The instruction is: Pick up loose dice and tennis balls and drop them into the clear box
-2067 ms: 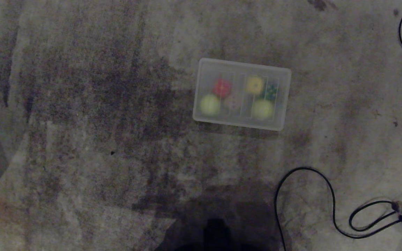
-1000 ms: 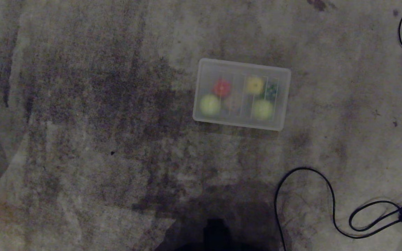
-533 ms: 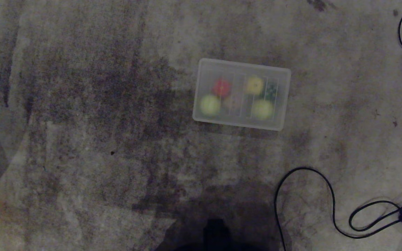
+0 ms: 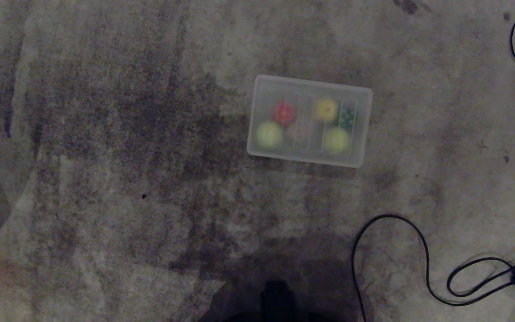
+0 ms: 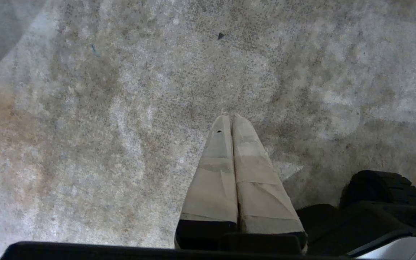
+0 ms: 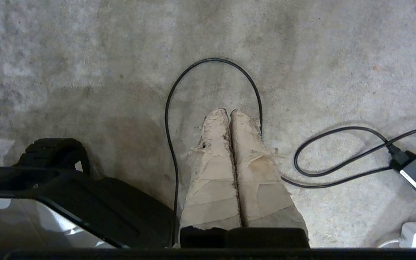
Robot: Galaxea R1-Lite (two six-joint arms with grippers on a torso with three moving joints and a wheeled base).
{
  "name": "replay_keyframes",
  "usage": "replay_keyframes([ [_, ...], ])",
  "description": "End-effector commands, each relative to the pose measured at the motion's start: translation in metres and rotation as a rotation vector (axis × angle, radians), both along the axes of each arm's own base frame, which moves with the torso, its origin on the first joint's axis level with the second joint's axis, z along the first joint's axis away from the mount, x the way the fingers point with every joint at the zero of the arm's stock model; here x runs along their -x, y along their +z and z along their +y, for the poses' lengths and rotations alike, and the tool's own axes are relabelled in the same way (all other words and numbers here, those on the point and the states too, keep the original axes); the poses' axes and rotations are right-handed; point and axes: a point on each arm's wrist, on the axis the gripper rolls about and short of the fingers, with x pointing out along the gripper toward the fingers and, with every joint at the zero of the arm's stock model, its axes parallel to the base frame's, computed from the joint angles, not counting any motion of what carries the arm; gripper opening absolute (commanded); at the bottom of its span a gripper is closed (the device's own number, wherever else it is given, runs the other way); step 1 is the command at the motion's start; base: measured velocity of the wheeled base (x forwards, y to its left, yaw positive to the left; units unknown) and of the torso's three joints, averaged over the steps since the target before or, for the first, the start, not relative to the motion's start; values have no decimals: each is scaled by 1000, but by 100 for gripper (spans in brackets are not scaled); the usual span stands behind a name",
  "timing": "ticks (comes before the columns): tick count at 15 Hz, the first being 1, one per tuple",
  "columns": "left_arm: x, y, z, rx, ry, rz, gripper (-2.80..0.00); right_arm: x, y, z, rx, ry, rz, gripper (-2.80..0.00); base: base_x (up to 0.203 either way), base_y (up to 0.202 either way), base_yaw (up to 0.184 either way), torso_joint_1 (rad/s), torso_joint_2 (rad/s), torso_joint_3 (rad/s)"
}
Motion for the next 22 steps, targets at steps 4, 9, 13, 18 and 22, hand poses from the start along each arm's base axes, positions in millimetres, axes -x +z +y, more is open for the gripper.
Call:
replay_keyframes([
  [4,0,0,0,-11,-4,3,-280,0,0,0,-29,-3,5,-280,0,0,0,0,0,0],
  [9,0,0,0,-9,1,3,-280,0,0,0,-26,-3,5,-280,0,0,0,3,2,109],
  [13,0,0,0,-5,1,3,-280,0,0,0,-24,-3,5,-280,0,0,0,2,2,203],
  [18,0,0,0,-5,2,3,-280,0,0,0,-24,-4,5,-280,0,0,0,5,1,205],
  [22,0,0,0,-6,2,3,-280,0,0,0,-24,-5,5,-280,0,0,0,1,5,201],
])
